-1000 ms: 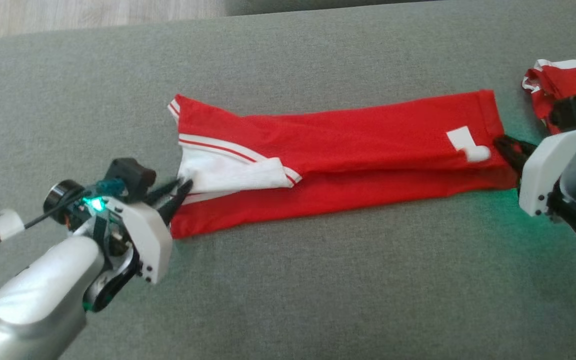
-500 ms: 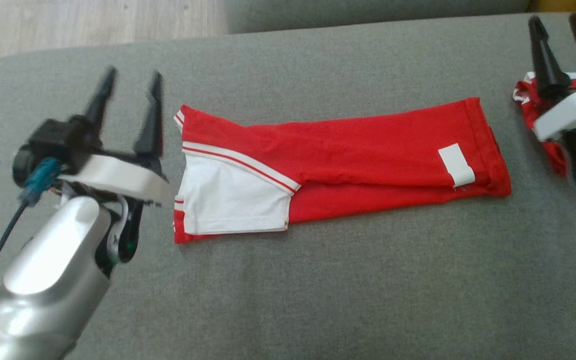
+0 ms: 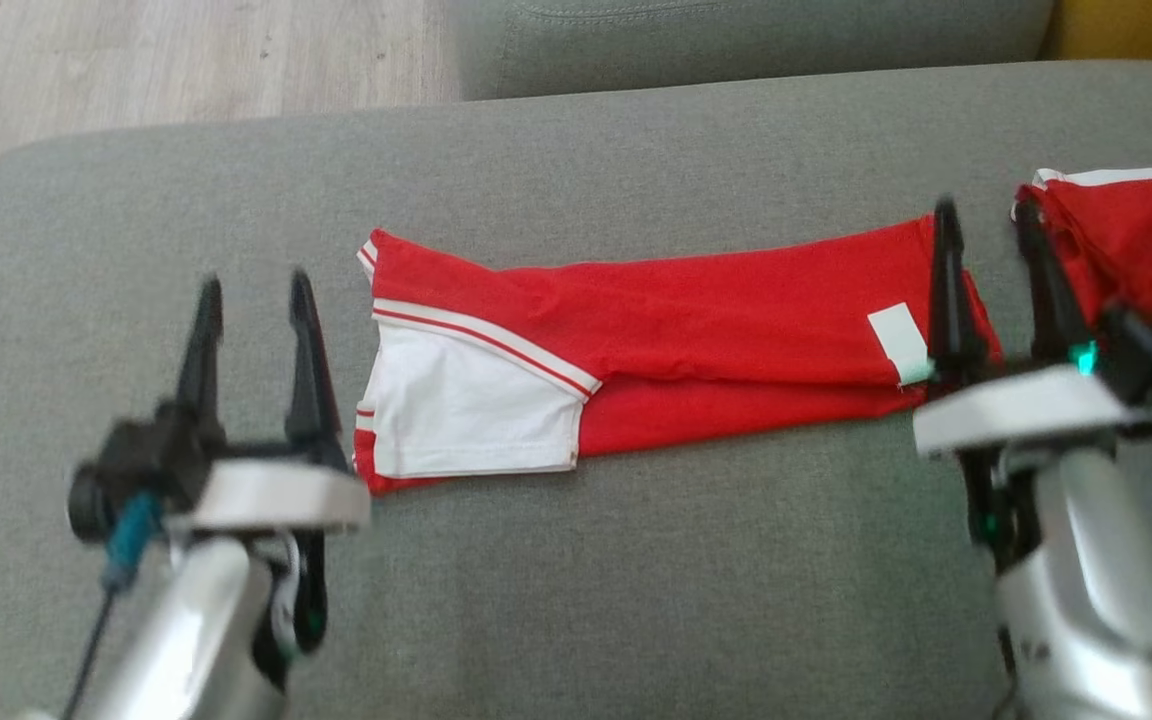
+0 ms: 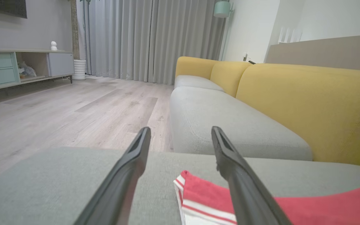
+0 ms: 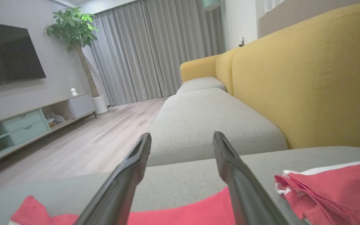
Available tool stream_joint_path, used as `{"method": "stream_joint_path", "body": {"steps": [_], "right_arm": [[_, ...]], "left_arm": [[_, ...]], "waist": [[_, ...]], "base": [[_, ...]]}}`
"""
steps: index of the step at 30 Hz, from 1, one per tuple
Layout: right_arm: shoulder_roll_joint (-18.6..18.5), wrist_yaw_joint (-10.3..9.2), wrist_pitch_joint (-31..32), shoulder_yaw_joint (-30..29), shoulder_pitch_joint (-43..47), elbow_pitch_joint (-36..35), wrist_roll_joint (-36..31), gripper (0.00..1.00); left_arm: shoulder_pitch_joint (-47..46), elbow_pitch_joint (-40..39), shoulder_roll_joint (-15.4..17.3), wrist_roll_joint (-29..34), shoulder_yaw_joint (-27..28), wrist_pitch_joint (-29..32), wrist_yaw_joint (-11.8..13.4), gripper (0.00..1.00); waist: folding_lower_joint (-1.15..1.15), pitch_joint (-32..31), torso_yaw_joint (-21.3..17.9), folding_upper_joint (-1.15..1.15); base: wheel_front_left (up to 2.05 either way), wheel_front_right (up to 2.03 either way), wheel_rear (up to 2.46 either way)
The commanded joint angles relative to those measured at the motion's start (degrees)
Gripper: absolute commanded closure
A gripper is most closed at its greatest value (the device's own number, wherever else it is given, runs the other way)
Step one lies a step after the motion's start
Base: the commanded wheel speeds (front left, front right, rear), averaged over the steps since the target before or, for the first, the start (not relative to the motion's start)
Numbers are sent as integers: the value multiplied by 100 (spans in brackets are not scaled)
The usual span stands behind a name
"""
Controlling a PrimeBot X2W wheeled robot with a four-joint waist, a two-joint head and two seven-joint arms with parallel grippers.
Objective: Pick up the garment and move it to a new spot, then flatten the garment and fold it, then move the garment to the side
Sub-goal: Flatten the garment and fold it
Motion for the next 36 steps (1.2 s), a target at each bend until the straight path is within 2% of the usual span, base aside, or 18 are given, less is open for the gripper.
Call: {"method": "stream_joint_path", "body": {"steps": [1, 4, 7, 15, 21, 28, 36], "right_arm": [[82, -4, -65, 10, 137, -390, -185, 0], [148, -4, -67, -15, 581, -658, -455, 0], [162, -4, -67, 41, 893, -845, -359, 0], [164, -4, -68, -46, 729, -944, -472, 0], [165, -4, 258, -518, 403, -94, -882, 0], [165, -4, 529, -1493, -22, 970, -1308, 0], [165, -4, 601, -1623, -291, 1945, -1372, 0]], "left_arm": [[64, -199, -26, 233, 410, -53, -79, 0], [474, -145, -337, 544, 754, -53, -255, 0], [760, -42, -673, 931, 1114, -54, -520, 0], [639, 60, -1054, 1504, 1643, -54, -1017, 0], [509, 179, -1226, 1769, 1820, -54, -1280, 0], [386, 289, -1363, 1933, 1921, -54, -1468, 0], [304, 345, -1413, 2041, 2010, -54, -1572, 0]], "waist": [[1, -15, 3, 0], [1, -32, 4, 0], [1, -16, 20, 0], [1, 202, 84, 0], [1, 475, 161, 0], [1, 729, 261, 0], [1, 818, 279, 0]], "base": [[0, 0, 0], [0, 0, 0], [0, 0, 0], [0, 0, 0], [0, 0, 0], [0, 0, 0], [0, 0, 0]]}}
